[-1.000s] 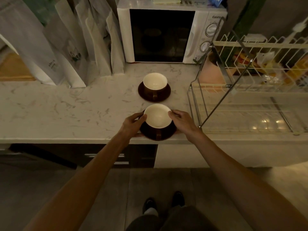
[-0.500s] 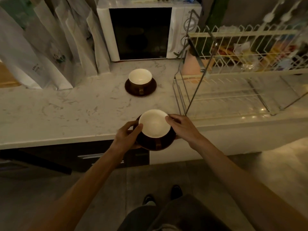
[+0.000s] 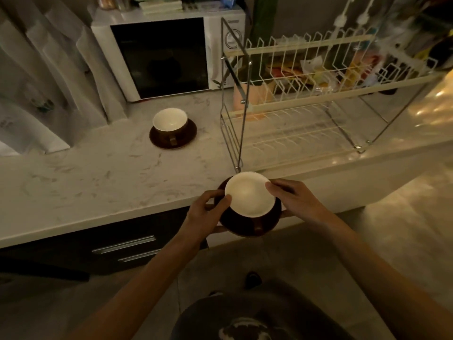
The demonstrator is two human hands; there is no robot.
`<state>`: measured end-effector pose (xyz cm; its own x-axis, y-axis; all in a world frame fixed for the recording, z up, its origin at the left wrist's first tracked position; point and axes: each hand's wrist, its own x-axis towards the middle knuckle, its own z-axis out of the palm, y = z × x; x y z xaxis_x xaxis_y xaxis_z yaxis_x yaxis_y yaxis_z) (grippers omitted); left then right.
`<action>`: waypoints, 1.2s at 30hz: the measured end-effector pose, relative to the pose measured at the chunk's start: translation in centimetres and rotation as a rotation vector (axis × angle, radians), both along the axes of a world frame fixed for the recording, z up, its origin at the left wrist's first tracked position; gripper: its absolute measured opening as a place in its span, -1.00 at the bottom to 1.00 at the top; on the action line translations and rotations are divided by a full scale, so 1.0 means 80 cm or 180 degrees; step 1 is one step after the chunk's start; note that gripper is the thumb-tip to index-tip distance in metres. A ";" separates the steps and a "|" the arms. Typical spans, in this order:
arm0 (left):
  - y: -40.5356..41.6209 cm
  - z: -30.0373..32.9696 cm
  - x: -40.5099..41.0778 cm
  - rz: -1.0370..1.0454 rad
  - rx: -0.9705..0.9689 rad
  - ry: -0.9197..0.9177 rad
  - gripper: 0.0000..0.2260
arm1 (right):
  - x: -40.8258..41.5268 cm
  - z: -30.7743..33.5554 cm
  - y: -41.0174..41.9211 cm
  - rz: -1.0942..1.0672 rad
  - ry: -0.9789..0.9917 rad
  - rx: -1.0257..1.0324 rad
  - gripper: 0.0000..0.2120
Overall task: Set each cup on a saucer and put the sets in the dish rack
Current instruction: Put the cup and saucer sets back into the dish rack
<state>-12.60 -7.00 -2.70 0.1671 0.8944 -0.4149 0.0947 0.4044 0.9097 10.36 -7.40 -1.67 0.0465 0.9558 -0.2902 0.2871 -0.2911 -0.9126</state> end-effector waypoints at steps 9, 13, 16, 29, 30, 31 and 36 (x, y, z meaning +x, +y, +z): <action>0.011 0.017 0.087 -0.0169 0.0109 -0.0052 -0.88 | 0.071 0.011 0.000 -0.0399 0.0196 -0.0071 -0.80; 0.020 0.018 0.124 -0.0212 0.0223 -0.0089 -0.89 | 0.101 0.018 0.008 -0.0532 0.0188 -0.0002 -0.71; 0.029 0.019 0.152 -0.0275 0.0259 -0.0110 -0.88 | 0.127 0.018 0.012 -0.0637 0.0103 0.0084 -0.81; 0.120 0.040 0.252 -0.0248 -0.0012 -0.0013 -0.88 | 0.214 0.029 0.081 -0.0887 -0.0066 0.0221 -0.86; 0.128 0.041 0.259 -0.0238 -0.0062 -0.0016 -0.89 | 0.220 0.029 0.089 -0.0894 -0.0118 0.0228 -0.87; 0.137 0.042 0.265 -0.0233 -0.0102 -0.0024 -0.90 | 0.226 0.029 0.098 -0.0912 -0.0169 0.0229 -0.87; 0.178 0.047 0.298 -0.0185 -0.0169 -0.0128 -0.83 | 0.252 0.031 0.145 -0.1020 -0.0395 0.0234 -0.70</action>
